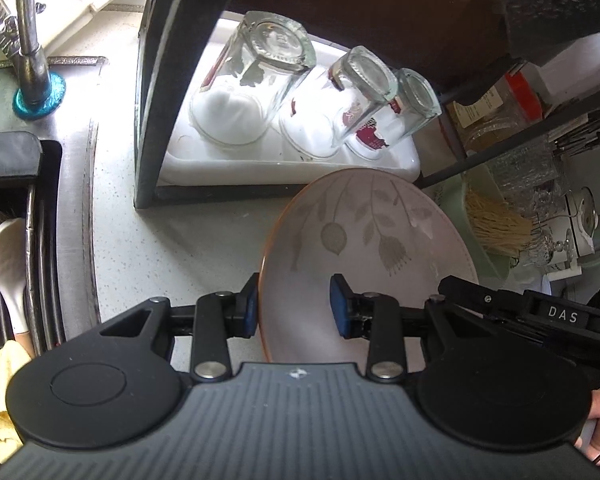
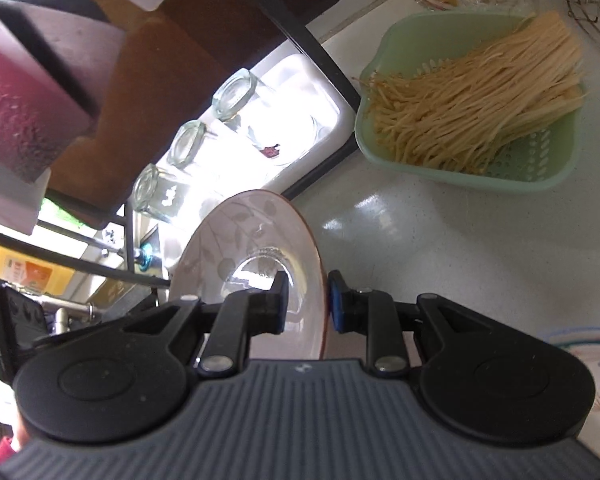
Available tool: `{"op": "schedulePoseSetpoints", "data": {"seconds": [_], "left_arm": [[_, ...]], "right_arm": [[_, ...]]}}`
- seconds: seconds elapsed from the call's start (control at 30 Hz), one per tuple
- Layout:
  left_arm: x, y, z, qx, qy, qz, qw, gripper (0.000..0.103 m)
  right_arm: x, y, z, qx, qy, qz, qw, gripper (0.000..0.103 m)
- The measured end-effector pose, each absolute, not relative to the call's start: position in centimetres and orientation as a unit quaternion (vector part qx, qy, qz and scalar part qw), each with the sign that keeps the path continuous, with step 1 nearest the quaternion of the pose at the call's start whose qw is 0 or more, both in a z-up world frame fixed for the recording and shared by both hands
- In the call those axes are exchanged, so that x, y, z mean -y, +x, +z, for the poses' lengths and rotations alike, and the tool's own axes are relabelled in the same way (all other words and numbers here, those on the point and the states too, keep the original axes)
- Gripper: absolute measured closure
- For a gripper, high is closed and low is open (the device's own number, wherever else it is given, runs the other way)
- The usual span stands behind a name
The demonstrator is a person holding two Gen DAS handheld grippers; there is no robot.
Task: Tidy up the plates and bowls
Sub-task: 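Lift the leaf-pattern plate with both grippers and carry it toward the floral plates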
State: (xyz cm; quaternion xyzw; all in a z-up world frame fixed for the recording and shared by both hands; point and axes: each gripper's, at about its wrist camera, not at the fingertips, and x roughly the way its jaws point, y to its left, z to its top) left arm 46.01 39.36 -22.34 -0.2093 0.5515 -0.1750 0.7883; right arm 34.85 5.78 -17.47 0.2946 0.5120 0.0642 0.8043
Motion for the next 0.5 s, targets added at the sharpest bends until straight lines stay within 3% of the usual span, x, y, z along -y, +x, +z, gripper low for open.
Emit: {"op": "schedulePoseSetpoints", "data": {"seconds": [0.5], "left_arm": [[-36.8,41.4,-16.6,-0.528,-0.220,-0.184,0.799,0.064]], "right_arm": [[-3.1,30.1,-13.5,-0.489,0.299,0.090,0.814,0.078]]}}
